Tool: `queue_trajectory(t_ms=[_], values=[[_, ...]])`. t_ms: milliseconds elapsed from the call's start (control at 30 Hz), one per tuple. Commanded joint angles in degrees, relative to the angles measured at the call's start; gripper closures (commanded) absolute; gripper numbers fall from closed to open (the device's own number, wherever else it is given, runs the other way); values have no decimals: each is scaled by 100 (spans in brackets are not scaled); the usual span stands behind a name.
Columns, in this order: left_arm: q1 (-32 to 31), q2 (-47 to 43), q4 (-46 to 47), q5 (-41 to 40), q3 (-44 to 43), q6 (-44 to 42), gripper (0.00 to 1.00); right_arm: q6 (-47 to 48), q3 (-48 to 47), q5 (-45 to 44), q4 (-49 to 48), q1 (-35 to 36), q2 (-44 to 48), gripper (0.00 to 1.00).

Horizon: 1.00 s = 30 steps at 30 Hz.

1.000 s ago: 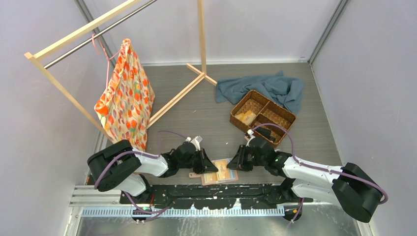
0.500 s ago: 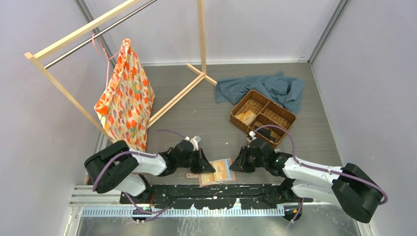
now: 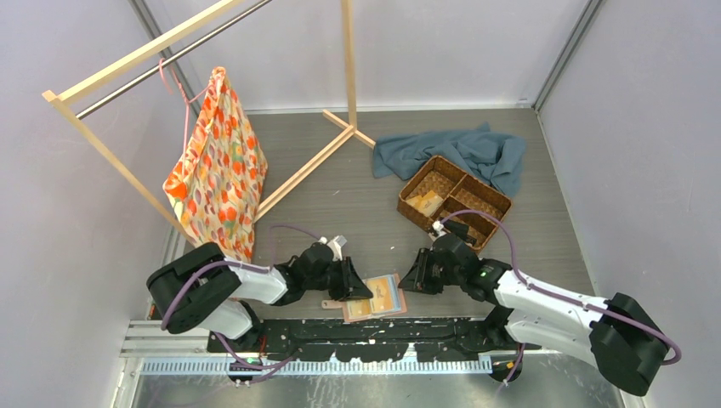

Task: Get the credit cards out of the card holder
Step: Remove the credit card from the card holder.

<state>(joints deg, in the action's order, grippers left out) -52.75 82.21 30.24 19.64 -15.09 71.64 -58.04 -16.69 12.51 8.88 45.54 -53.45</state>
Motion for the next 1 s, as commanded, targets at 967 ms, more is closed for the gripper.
queue_trajectory(t_ms=[967], values=[[28,-377,51,-97,121,-155,75,137,-467,190,-618,106,-589,75]])
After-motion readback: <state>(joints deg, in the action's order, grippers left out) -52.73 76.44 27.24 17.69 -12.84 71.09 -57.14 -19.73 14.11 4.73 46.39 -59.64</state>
